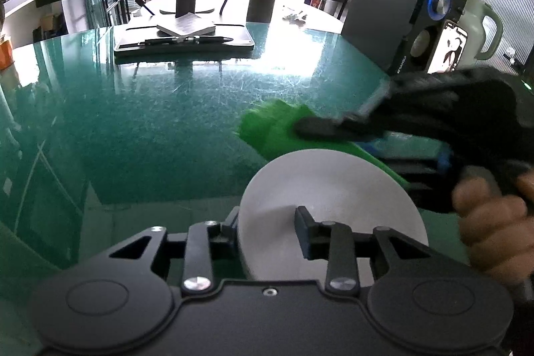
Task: Clean bowl
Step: 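Wipe the green cloth along the white bowl's rim with the right gripper while the left gripper holds it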
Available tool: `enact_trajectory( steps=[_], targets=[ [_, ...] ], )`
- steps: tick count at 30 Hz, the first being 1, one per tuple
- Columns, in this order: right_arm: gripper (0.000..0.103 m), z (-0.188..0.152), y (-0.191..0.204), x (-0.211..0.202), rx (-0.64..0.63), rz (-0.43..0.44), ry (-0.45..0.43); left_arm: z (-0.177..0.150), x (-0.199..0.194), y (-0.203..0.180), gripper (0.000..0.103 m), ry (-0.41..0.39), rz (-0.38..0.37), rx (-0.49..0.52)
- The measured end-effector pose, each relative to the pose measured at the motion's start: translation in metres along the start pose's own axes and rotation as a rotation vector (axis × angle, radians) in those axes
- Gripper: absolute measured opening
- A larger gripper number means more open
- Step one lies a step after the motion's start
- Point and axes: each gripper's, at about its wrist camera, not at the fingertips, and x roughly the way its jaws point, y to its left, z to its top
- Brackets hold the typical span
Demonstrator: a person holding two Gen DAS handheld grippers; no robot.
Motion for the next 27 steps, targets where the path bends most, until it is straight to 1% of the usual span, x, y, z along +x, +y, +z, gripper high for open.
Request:
enact_trajectory(
  steps=[4, 7, 10, 13, 16, 19, 21, 25, 27],
  targets=[
    [0.014, -0.008, -0.02, -0.031, 0.049, -0.01, -0.041, 0.002, 0.002, 0.001, 0.034, -0.002, 0.003, 0.01],
    [0.014, -0.012, -0.022, -0.041, 0.065, 0.019, -0.059, 0.002, 0.003, -0.001, 0.035, -0.003, 0.012, 0.023],
    [0.014, -0.009, -0.014, -0.032, 0.025, 0.03, -0.064, 0.002, 0.002, -0.002, 0.035, -0.003, 0.017, 0.024],
    [0.014, -0.005, -0.005, -0.006, -0.004, 0.008, -0.043, 0.002, 0.001, -0.002, 0.035, -0.005, 0.03, 0.021],
    [0.014, -0.005, 0.006, 0.009, -0.041, 0.003, -0.034, 0.002, 0.0, 0.0, 0.036, -0.006, 0.036, 0.014],
    [0.014, -0.004, 0.009, 0.004, -0.055, 0.023, -0.034, 0.003, 0.001, 0.001, 0.036, -0.004, 0.034, 0.016],
    [0.014, -0.004, 0.003, -0.006, -0.041, 0.025, -0.036, 0.003, 0.002, 0.001, 0.037, -0.006, 0.033, 0.022],
    [0.014, -0.006, -0.01, -0.026, -0.018, 0.012, -0.042, 0.004, 0.002, 0.001, 0.037, -0.008, 0.026, 0.032],
    [0.014, -0.004, -0.013, -0.027, -0.004, 0.013, -0.031, 0.003, 0.002, 0.001, 0.037, -0.008, 0.026, 0.036]
  ],
)
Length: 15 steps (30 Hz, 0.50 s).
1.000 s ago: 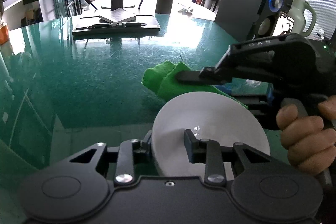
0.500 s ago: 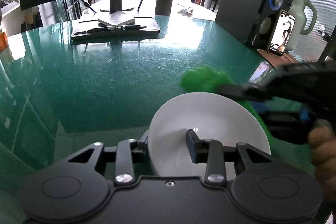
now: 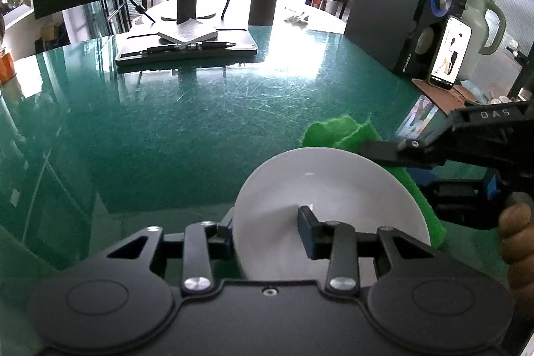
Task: Clean bowl
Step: 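Wipe the green cloth along the white bowl's rim with the right gripper while the left gripper holds it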
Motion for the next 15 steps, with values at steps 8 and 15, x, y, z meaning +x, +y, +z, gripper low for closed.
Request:
enact_trajectory(
  steps=[8, 15],
  targets=[
    [0.014, 0.007, 0.036, 0.06, -0.121, -0.026, 0.095, -0.003, -0.004, -0.001, 0.037, 0.001, 0.008, 0.001],
    [0.014, 0.005, 0.036, 0.049, -0.148, -0.025, 0.096, -0.002, -0.002, -0.002, 0.039, 0.002, 0.003, 0.015]
  ],
)
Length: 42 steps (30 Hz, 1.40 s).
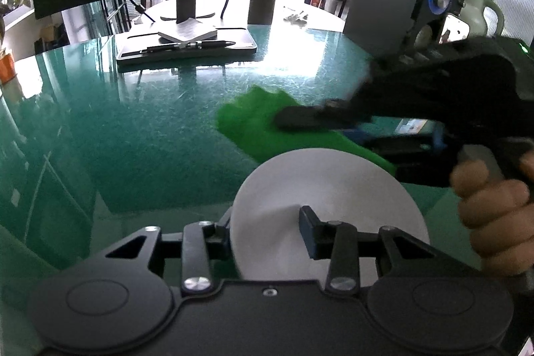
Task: Clean bowl
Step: 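Wipe the green cloth along the white bowl's rim with the right gripper while the left gripper holds it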
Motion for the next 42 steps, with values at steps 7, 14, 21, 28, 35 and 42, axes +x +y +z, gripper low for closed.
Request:
enact_trajectory(
  steps=[7, 14, 21, 28, 35, 42],
  targets=[
    [0.015, -0.003, -0.01, -0.015, 0.016, -0.024, -0.015, -0.001, 0.0, -0.001, 0.039, -0.004, 0.004, 0.007],
    [0.015, -0.004, 0.022, 0.018, -0.1, -0.02, 0.012, -0.003, -0.003, -0.001, 0.042, 0.004, 0.001, 0.004],
    [0.015, -0.001, 0.007, -0.005, -0.081, -0.061, -0.028, -0.002, -0.002, -0.005, 0.042, 0.0, 0.002, 0.024],
    [0.015, -0.007, 0.021, 0.011, -0.138, -0.064, -0.011, -0.004, -0.004, -0.004, 0.042, 0.006, 0.003, 0.022],
    [0.015, -0.005, 0.01, 0.0, -0.1, -0.043, -0.015, -0.003, -0.003, -0.004, 0.044, 0.005, 0.0, 0.026],
    [0.015, -0.01, -0.006, -0.017, -0.039, -0.033, -0.042, -0.003, -0.003, -0.004, 0.044, 0.006, 0.002, 0.019]
  ],
)
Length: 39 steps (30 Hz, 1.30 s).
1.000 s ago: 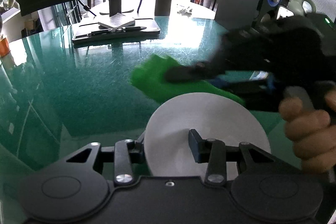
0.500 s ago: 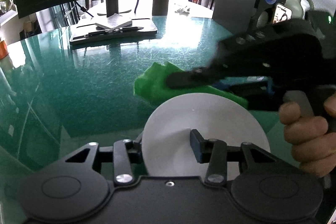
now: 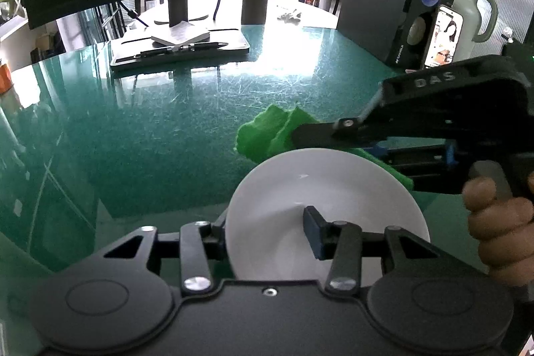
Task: Clean bowl
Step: 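Wipe the green cloth along the white bowl's rim with the right gripper while the left gripper holds it, then sweep the green cloth across the bowl's outer wall with the right gripper while the left gripper holds it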
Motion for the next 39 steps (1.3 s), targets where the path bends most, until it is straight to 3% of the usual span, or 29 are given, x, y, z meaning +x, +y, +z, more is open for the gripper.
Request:
enact_trajectory(
  steps=[21, 39],
  targets=[
    [0.015, 0.009, -0.014, 0.005, 0.037, 0.093, 0.035, 0.004, 0.0, -0.007, 0.046, 0.012, 0.07, -0.016],
    [0.015, 0.008, -0.012, 0.003, 0.042, 0.096, 0.027, 0.005, 0.002, -0.009, 0.047, 0.014, 0.084, -0.011]
  ],
)
